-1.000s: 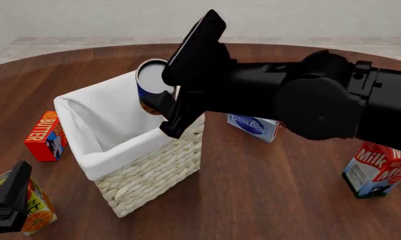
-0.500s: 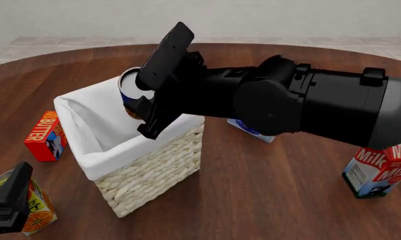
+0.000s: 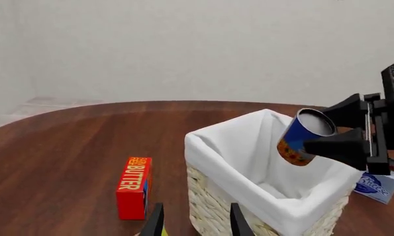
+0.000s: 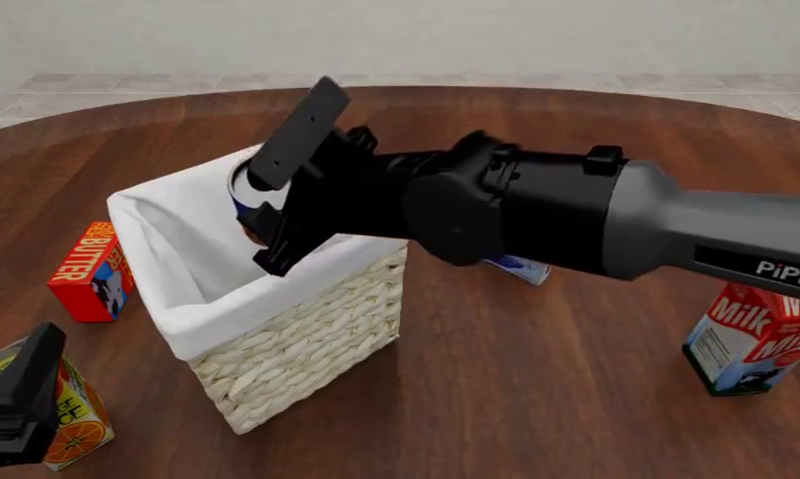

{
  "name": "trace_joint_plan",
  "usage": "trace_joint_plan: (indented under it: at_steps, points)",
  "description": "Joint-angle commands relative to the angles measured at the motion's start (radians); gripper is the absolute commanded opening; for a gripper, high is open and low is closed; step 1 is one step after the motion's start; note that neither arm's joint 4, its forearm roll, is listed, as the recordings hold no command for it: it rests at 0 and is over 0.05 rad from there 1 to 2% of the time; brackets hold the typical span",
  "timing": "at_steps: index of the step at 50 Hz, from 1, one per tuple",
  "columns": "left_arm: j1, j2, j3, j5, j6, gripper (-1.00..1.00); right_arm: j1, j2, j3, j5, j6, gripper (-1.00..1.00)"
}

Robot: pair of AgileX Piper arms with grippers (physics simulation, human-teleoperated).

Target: Pick up the alphabet soup and the tomato sauce, and put them in the basket.

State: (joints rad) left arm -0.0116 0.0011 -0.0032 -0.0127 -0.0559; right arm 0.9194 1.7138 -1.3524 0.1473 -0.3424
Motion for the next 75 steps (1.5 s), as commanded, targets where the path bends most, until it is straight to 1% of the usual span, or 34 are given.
trace_joint_plan:
  at_steps: [1, 20, 21, 29, 38, 48, 54, 61, 68, 75]
  points:
    - [0.0, 0.0, 0.0, -0.001, -0.01, 1.0, -0.021, 0.049, -0.032, -0.017, 0.033, -1.0]
    - [0.002, 0.0, 0.0, -0.003, -0.018, 1.0, -0.038, 0.096, -0.046, -0.024, 0.038, -1.0]
    - [0.002, 0.0, 0.0, -0.003, -0.018, 1.0, -0.038, 0.097, -0.045, -0.024, 0.037, 1.0]
    - [0.003, 0.0, 0.0, -0.003, -0.018, 1.0, -0.036, 0.112, -0.078, -0.01, 0.042, 1.0]
    - [0.005, 0.0, 0.0, -0.002, -0.014, 1.0, -0.034, 0.11, -0.088, -0.005, 0.038, 1.0]
    - [0.004, 0.0, 0.0, -0.001, -0.012, 1.0, -0.022, 0.054, -0.053, -0.006, 0.038, 1.0]
    - [0.003, 0.0, 0.0, -0.002, -0.011, 1.0, -0.006, -0.01, -0.013, -0.006, 0.038, 1.0]
    - [0.002, 0.0, 0.0, -0.001, -0.01, 1.0, 0.007, -0.053, -0.026, 0.019, 0.032, 1.0]
    - [0.003, 0.0, 0.0, -0.001, -0.009, 1.0, 0.006, -0.079, -0.026, 0.027, 0.03, 1.0]
    - [0.002, 0.0, -0.001, -0.001, -0.007, 1.0, -0.022, -0.099, -0.011, 0.024, 0.036, 1.0]
